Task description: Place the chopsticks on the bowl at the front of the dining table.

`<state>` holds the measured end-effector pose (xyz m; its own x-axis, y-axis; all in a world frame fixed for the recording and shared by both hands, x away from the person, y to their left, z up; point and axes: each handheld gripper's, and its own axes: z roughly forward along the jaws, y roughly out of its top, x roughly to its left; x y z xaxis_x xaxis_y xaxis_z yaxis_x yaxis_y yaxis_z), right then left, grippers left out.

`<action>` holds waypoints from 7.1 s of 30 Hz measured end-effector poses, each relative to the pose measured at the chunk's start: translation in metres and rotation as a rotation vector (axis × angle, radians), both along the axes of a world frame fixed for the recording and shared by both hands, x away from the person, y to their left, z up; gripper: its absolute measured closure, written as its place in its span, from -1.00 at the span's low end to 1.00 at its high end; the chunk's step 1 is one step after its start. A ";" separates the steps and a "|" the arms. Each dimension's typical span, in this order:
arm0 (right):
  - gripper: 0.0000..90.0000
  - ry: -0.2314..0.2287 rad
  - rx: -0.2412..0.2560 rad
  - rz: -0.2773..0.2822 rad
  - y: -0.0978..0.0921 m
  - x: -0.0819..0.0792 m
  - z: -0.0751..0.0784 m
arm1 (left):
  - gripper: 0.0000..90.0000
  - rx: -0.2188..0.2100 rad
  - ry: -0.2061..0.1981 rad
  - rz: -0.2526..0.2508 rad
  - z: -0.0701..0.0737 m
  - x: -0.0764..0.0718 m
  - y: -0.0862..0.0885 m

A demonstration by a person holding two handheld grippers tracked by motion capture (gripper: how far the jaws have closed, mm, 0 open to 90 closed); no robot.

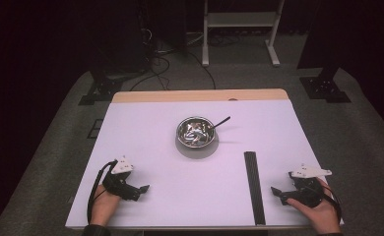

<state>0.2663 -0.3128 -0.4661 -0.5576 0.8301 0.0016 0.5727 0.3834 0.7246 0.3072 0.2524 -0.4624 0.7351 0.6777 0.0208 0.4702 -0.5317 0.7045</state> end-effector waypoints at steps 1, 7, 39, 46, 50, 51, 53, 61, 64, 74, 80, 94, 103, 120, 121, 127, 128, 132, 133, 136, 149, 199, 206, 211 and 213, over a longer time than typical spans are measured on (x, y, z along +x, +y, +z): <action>-0.78 0.000 0.000 0.000 0.000 0.000 0.000 | -1.00 -0.001 0.000 0.000 0.000 0.000 0.000; -0.77 -0.001 0.002 -0.003 0.000 0.000 0.000 | -1.00 -0.006 -0.003 0.000 0.000 0.000 0.000; -0.73 -0.032 0.047 -0.045 0.010 0.022 0.023 | -1.00 -0.007 -0.008 0.007 -0.001 -0.001 0.000; -0.73 -0.030 0.054 -0.042 0.013 0.027 0.026 | -1.00 -0.005 -0.009 0.007 -0.001 -0.001 0.000; -0.73 -0.032 0.065 -0.043 0.013 0.031 0.029 | -1.00 -0.005 -0.009 0.007 -0.001 -0.001 0.000; -0.73 -0.034 0.068 -0.045 0.013 0.032 0.030 | -1.00 -0.004 -0.009 0.006 -0.001 -0.001 0.000; -0.73 -0.034 0.070 -0.044 0.013 0.033 0.030 | -1.00 -0.005 -0.009 0.007 -0.001 -0.001 0.000; -0.73 -0.030 0.068 -0.045 0.017 0.040 0.032 | -1.00 -0.005 -0.009 0.006 -0.001 -0.001 0.000; -0.73 -0.030 0.068 -0.045 0.018 0.043 0.032 | -1.00 -0.005 -0.010 0.006 -0.001 -0.001 0.000; -0.73 -0.033 0.066 -0.038 0.025 0.051 0.035 | -1.00 -0.005 -0.009 0.007 -0.001 -0.001 0.000; -0.73 -0.023 0.057 -0.039 0.027 0.056 0.033 | -1.00 -0.005 -0.009 0.006 -0.001 -0.001 0.000; -0.73 -0.002 0.040 -0.045 0.033 0.075 0.027 | -1.00 -0.005 -0.009 0.007 -0.001 -0.001 0.000; -0.73 0.023 0.024 -0.047 0.038 0.087 0.018 | -1.00 -0.005 -0.009 0.007 -0.001 -0.001 0.000; -0.73 0.044 0.000 -0.045 0.040 0.091 0.010 | -1.00 -0.006 -0.009 0.007 -0.001 -0.001 0.000; -0.73 0.044 0.000 -0.045 0.040 0.091 0.010 | -1.00 -0.005 -0.009 0.007 -0.001 -0.001 0.000; -0.73 0.045 0.000 -0.047 0.039 0.091 0.010 | -1.00 -0.005 -0.009 0.007 -0.001 -0.001 0.000; -0.73 0.045 0.000 -0.047 0.039 0.091 0.010 | -1.00 -0.005 -0.009 0.007 -0.001 -0.001 0.000; -0.73 0.048 -0.015 -0.049 0.039 0.091 0.009 | -1.00 -0.005 -0.009 0.007 -0.001 -0.001 0.000; -0.73 0.050 -0.017 -0.049 0.039 0.091 0.008 | -1.00 -0.005 -0.009 0.006 -0.001 -0.001 0.000; -0.73 0.052 -0.021 -0.053 0.038 0.091 0.008 | -1.00 -0.005 -0.009 0.006 -0.001 -0.001 0.000; -0.73 0.058 -0.027 -0.061 0.035 0.090 0.008 | -1.00 -0.005 -0.010 0.007 -0.001 -0.001 0.000; -0.71 0.020 0.063 -0.030 0.033 0.033 0.029 | -1.00 -0.004 -0.011 0.007 -0.001 -0.002 0.000; -0.71 0.017 0.072 -0.023 0.033 0.022 0.029 | -1.00 -0.003 -0.011 0.009 -0.001 -0.002 0.000; -0.71 0.013 0.068 -0.020 0.032 0.014 0.027 | -1.00 -0.003 -0.011 0.009 -0.001 -0.002 0.000; -0.71 0.012 0.067 -0.019 0.032 0.012 0.027 | -1.00 -0.003 -0.012 0.009 0.000 -0.002 0.000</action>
<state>0.2780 -0.2810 -0.4392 -0.5411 0.8385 0.0642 0.5884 0.3229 0.7413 0.3054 0.2523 -0.4629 0.7290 0.6840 0.0275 0.4665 -0.5258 0.7113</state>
